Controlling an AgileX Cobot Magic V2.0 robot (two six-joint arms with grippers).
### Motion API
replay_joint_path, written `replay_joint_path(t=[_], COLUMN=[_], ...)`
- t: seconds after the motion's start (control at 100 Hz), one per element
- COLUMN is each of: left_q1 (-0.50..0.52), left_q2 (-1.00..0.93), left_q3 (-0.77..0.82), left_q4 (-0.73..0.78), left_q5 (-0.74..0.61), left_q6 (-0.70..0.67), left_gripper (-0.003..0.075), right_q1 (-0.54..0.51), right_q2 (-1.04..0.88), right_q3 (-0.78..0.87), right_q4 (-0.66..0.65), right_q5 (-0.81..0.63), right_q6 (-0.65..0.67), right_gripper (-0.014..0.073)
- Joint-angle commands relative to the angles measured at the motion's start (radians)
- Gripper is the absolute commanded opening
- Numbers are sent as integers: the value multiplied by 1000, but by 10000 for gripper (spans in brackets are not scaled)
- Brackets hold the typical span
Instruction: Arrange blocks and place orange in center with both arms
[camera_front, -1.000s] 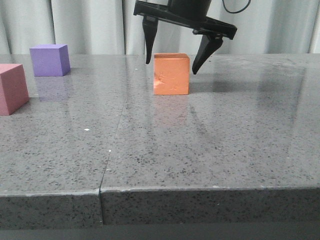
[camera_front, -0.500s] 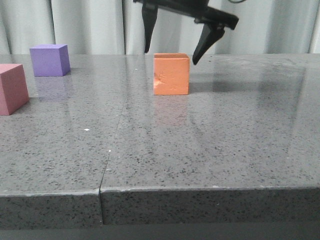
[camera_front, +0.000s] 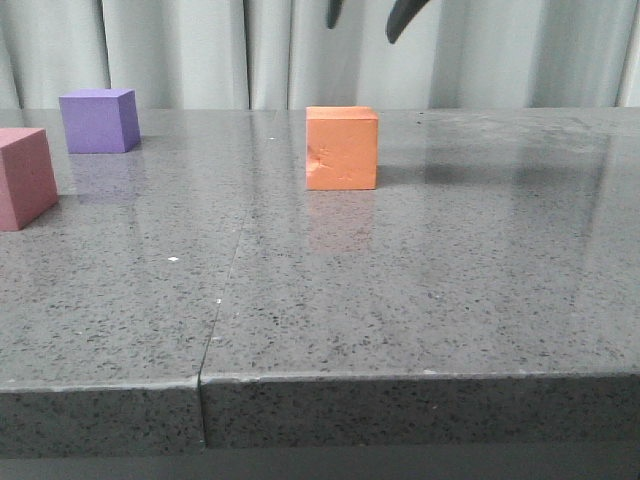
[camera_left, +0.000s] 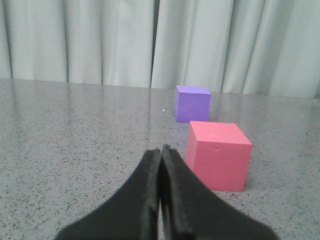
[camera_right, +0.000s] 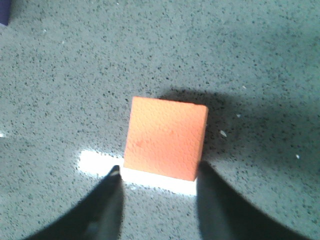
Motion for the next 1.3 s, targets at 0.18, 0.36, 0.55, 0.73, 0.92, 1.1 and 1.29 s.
replay_joint_path(t=[0.18, 0.36, 0.55, 0.73, 0.92, 1.1, 1.29], left_q1=[2, 2, 2, 2, 2, 2, 2], left_q2=[-28, -28, -28, -28, -28, -28, -28], left_q3=[40, 40, 40, 40, 40, 40, 40], left_q4=[-7, -7, -7, -7, -7, -7, -7], left_q5=[-84, -84, -84, -84, -84, -84, -84], left_q6=[2, 2, 2, 2, 2, 2, 2], left_gripper=[-20, -20, -20, -20, -20, -20, -20], right_q1=[-1, -1, -1, -1, -1, -1, -1], right_q2=[-144, -242, -361, -491, -642, -798, -987], right_q3=[144, 287, 474, 648, 839, 1012, 1179], right_q4=[-86, -106, -129, -129, -138, -157, -188], right_q5=[86, 36, -59, -172, -317, -460, -574], right_q6=[-6, -6, -6, -6, -6, -6, -6], right_gripper=[-55, -62, -62, -62, -62, -62, -62])
